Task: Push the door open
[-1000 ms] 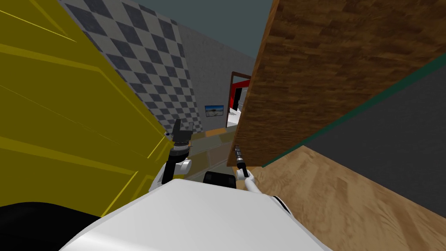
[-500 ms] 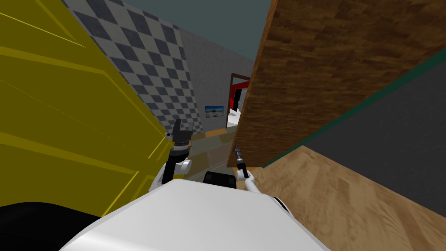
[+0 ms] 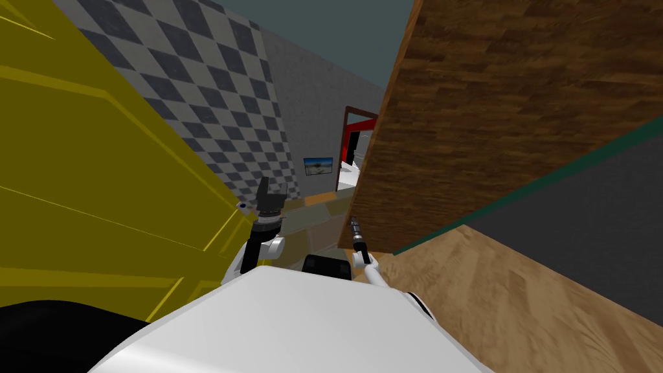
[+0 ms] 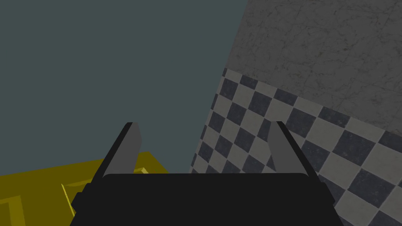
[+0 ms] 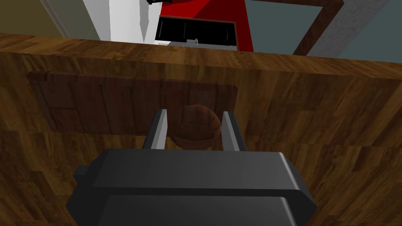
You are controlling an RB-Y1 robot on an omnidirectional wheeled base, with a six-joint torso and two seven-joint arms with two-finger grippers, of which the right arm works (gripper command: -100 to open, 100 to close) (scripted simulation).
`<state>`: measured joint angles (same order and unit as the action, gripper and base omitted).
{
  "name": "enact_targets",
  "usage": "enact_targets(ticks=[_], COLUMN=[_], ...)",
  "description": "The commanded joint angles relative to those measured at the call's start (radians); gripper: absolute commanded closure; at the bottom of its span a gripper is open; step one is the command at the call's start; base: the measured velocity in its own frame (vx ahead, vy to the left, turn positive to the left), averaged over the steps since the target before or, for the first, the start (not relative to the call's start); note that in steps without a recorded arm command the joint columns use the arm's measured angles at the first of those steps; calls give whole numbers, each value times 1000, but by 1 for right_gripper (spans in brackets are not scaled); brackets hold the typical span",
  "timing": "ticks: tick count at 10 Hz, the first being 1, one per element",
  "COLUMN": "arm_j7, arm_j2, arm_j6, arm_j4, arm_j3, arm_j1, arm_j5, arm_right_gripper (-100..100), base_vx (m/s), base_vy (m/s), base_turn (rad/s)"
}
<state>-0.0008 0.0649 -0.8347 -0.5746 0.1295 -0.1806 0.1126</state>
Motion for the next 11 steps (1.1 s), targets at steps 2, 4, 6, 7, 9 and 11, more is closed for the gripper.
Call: enact_targets(ticks=[2,4,6,7,9,11], arm_j7=[8,15,19,19,27,27], arm_j2=[20,25,28,28,32,32], arm_j6=[4,5,5,5,6,6], arm_j4=[-2,1,10,2,6,11], arm_j3=[-35,-58,-71,-71,-96,-96], arm_j1=[-3,-5,-5,-5,-7,-7], arm_j5=[17,29,35,35,47,47], arm_right_gripper=[100,100,100,100,100,100], base_vx=[203,188,164,54,65,99], base_vy=[88,78,83,12,15,60], base_turn=[-59,-63,-40,5,-20,-42])
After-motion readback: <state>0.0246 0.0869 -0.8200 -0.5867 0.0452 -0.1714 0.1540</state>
